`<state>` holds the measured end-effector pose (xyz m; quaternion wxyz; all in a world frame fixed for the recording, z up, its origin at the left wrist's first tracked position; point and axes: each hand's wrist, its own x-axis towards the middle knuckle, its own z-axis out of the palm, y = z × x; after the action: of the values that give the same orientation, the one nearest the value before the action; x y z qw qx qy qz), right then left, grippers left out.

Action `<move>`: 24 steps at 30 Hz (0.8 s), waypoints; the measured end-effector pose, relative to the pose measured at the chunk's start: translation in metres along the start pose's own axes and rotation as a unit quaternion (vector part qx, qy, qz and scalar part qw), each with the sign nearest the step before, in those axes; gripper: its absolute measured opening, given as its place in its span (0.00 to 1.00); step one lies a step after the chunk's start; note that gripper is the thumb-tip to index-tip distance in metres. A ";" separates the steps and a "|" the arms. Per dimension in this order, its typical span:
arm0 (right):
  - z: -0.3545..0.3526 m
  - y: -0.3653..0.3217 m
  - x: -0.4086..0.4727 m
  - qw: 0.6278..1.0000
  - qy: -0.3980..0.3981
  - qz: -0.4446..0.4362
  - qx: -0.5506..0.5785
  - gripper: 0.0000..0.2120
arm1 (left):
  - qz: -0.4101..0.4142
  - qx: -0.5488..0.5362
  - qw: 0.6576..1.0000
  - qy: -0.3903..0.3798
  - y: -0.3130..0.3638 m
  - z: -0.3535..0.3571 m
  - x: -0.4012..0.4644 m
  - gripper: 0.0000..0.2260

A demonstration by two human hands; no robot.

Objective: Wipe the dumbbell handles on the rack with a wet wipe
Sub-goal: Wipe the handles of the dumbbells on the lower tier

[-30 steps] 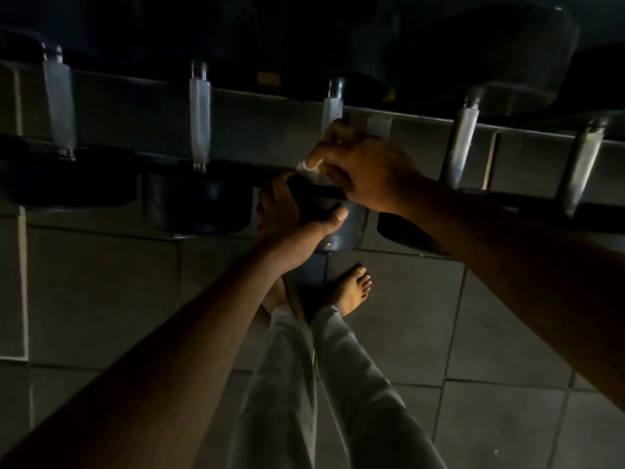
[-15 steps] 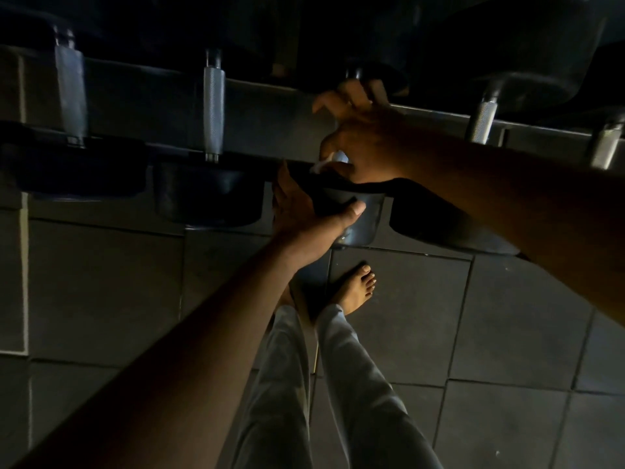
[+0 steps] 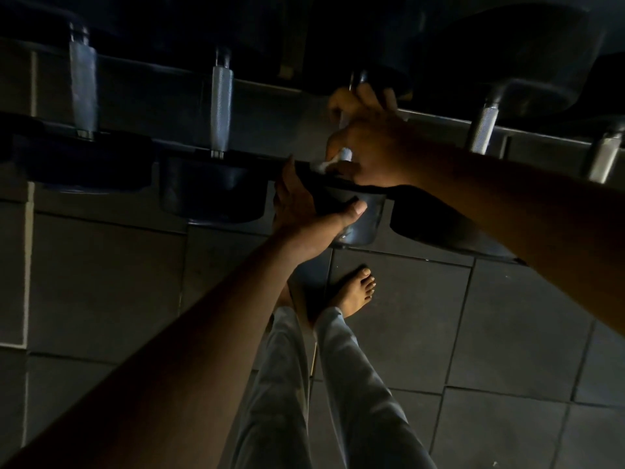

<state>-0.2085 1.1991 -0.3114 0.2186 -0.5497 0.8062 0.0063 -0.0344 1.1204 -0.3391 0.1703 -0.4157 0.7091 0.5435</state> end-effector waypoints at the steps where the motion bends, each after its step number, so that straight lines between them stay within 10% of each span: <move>1: 0.005 0.004 -0.005 0.999 0.023 0.015 0.022 0.13 | 0.000 0.001 1.000 -0.005 0.000 0.000 0.000 0.63; 12: 0.035 0.014 -0.033 0.944 -0.024 0.264 0.198 0.12 | 0.000 0.000 1.000 0.000 -0.007 -0.001 0.005 0.57; 24: 0.025 0.013 -0.025 0.891 -0.119 0.250 0.360 0.19 | 0.009 0.028 1.000 0.008 -0.007 0.000 0.006 0.53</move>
<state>-0.2035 1.2329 -0.3282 0.4870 -0.2087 0.8321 -0.1642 -0.0326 1.1176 -0.3482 0.1718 -0.4086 0.7291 0.5215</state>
